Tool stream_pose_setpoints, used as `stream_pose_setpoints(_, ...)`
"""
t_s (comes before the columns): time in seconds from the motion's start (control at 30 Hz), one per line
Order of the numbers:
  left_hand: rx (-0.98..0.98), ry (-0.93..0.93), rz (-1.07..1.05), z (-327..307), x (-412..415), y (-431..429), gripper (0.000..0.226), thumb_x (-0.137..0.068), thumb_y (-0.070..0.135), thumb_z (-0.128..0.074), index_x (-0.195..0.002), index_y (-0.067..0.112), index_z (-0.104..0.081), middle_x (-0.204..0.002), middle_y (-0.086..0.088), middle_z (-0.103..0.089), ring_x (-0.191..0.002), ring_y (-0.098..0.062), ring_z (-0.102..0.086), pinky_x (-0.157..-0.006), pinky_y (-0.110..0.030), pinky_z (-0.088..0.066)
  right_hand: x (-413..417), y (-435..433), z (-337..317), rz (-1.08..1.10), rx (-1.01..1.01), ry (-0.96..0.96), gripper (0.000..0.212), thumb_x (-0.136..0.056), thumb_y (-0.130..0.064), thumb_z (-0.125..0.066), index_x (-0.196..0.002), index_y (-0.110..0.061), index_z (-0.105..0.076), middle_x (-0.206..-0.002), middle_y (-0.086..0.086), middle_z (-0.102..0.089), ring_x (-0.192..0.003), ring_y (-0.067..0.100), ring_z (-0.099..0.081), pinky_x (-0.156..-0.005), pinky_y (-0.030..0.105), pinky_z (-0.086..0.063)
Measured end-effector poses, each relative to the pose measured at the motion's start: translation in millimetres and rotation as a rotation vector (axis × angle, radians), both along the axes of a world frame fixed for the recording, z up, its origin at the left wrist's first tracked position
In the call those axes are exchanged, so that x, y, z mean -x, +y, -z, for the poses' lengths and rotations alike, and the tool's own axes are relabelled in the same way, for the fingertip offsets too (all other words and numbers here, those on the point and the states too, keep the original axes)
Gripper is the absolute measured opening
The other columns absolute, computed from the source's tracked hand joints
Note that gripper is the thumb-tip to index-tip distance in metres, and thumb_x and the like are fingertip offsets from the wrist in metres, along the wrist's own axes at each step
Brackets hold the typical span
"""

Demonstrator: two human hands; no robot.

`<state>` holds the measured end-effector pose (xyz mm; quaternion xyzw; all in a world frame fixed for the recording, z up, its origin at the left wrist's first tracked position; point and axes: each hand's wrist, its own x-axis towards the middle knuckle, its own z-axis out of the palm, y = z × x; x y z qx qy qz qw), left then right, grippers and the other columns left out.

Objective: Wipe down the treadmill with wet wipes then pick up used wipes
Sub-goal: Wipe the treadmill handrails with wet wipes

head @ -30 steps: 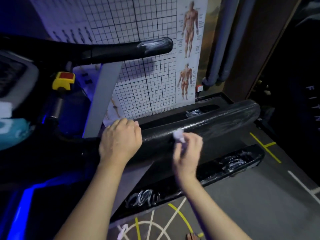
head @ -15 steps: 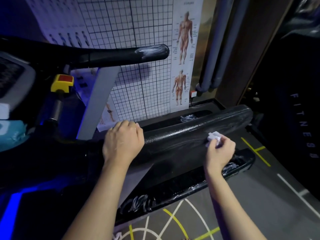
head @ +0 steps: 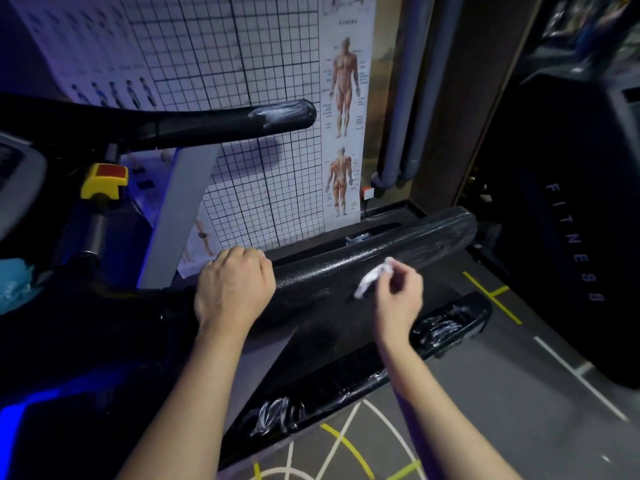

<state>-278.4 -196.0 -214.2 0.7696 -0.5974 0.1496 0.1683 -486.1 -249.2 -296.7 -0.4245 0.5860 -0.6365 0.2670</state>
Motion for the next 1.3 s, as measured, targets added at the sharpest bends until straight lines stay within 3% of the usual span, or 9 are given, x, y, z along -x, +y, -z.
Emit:
stream_pose_setpoints(0.1, 0.006, 0.0, -0.004, -1.2, 1.0, 0.9, 0.032, -0.099, 0.018, -0.05, -0.077, 0.004, -0.069, -0.075, -0.014, -0.067, -0.072, -0.035, -0.063, -0.064, -0.041, -0.048, 18.1, -16.6, 2.6, 0.018, -0.047, -0.095, 0.015, -0.095, -0.015, -0.057, -0.102, -0.028, -0.062, -0.093, 0.004, -0.069, -0.087, 0.022, -0.068, -0.079, 0.017, -0.05)
stream_pose_setpoints(0.2, 0.017, 0.004, -0.005, -1.1, 2.5, 0.4, 0.03, -0.098, 0.016, -0.054, -0.076, 0.003, -0.07, -0.074, -0.014, -0.067, -0.07, -0.036, -0.064, -0.062, -0.041, -0.048, -11.7, 3.2, 10.6, -0.247, 0.075, -0.082, 0.009, -0.097, -0.008, -0.054, -0.098, -0.017, -0.058, -0.077, 0.015, -0.063, -0.06, 0.035, -0.062, -0.062, 0.047, -0.054)
stream_pose_setpoints(0.27, 0.019, 0.007, -0.014, 0.2, 3.3, -1.2, 0.029, -0.097, 0.015, -0.055, -0.075, 0.003, -0.069, -0.074, -0.015, -0.067, -0.07, -0.037, -0.064, -0.061, -0.041, -0.047, -36.7, 29.3, 17.1, -0.379, 0.124, 0.012, 0.011, -0.096, -0.009, -0.058, -0.095, -0.02, -0.06, -0.085, 0.01, -0.062, -0.068, 0.033, -0.063, -0.064, 0.05, -0.053)
stream_pose_setpoints(0.4, 0.023, 0.006, -0.023, 0.8, 2.6, -0.6, 0.027, -0.096, 0.012, -0.059, -0.072, 0.002, -0.067, -0.073, -0.017, -0.066, -0.069, -0.039, -0.064, -0.06, -0.042, -0.047, -43.0, 49.0, 13.1, -0.482, 0.236, 0.178, 0.012, -0.093, -0.005, -0.068, -0.093, -0.017, -0.069, -0.093, -0.009, -0.067, -0.087, 0.015, -0.064, -0.075, 0.025, -0.05)
stream_pose_setpoints(0.63, 0.06, 0.016, -0.034, -0.8, 3.7, 1.4, 0.027, -0.094, 0.018, -0.062, -0.071, 0.006, -0.067, -0.072, -0.012, -0.065, -0.066, -0.033, -0.06, -0.06, -0.033, -0.032, 39.2, -32.1, 14.6, -0.084, -0.02, -0.106, 0.004, -0.096, -0.019, -0.065, -0.098, -0.022, -0.067, -0.099, -0.006, -0.07, -0.089, 0.005, -0.064, -0.086, 0.034, -0.054)
stream_pose_setpoints(0.8, 0.035, 0.036, -0.058, -4.4, 6.3, 1.5, 0.03, -0.096, 0.025, -0.06, -0.071, 0.01, -0.064, -0.076, -0.01, -0.066, -0.065, -0.025, -0.047, -0.062, -0.033, -0.032, 32.9, -23.3, 15.2, -0.053, -0.083, -0.057, 0.013, -0.095, -0.021, -0.064, -0.091, -0.033, -0.061, -0.091, -0.009, -0.066, -0.076, -0.002, -0.058, -0.068, 0.011, -0.044)
stream_pose_setpoints(1.0, -0.05, 0.094, -0.145, -5.3, 5.7, -1.5, 0.03, -0.097, 0.032, -0.056, -0.072, 0.017, -0.053, -0.088, -0.011, -0.066, -0.077, -0.035, -0.057, -0.064, -0.037, -0.037, 24.0, 14.2, 23.8, -0.135, -0.064, 0.129, 0.02, -0.094, -0.023, -0.065, -0.09, -0.042, -0.06, -0.092, -0.019, -0.061, -0.099, 0.008, -0.056, -0.082, 0.028, -0.046)
stream_pose_setpoints(1.13, -0.072, 0.131, -0.19, -7.3, 20.2, -10.8, 0.032, -0.099, 0.033, -0.058, -0.082, 0.009, -0.071, -0.093, -0.018, -0.068, -0.087, -0.043, -0.064, -0.069, -0.042, -0.045, 53.2, -0.9, 11.8, -0.041, -0.043, 0.107, 0.011, -0.096, -0.023, -0.063, -0.096, -0.033, -0.062, -0.097, -0.019, -0.064, -0.101, 0.005, -0.057, -0.086, 0.024, -0.044)
stream_pose_setpoints(1.3, -0.193, 0.165, 0.041, -9.5, 82.4, -51.7, 0.034, -0.103, 0.048, -0.048, -0.095, 0.021, -0.068, -0.097, 0.0, -0.064, -0.094, -0.029, -0.062, -0.07, -0.036, -0.041, 100.1, -30.3, 6.8, 0.163, -0.101, -0.08, 0.006, -0.1, -0.023, -0.054, -0.106, -0.021, -0.056, -0.091, -0.013, -0.063, -0.083, -0.005, -0.059, -0.068, 0.008, -0.041)
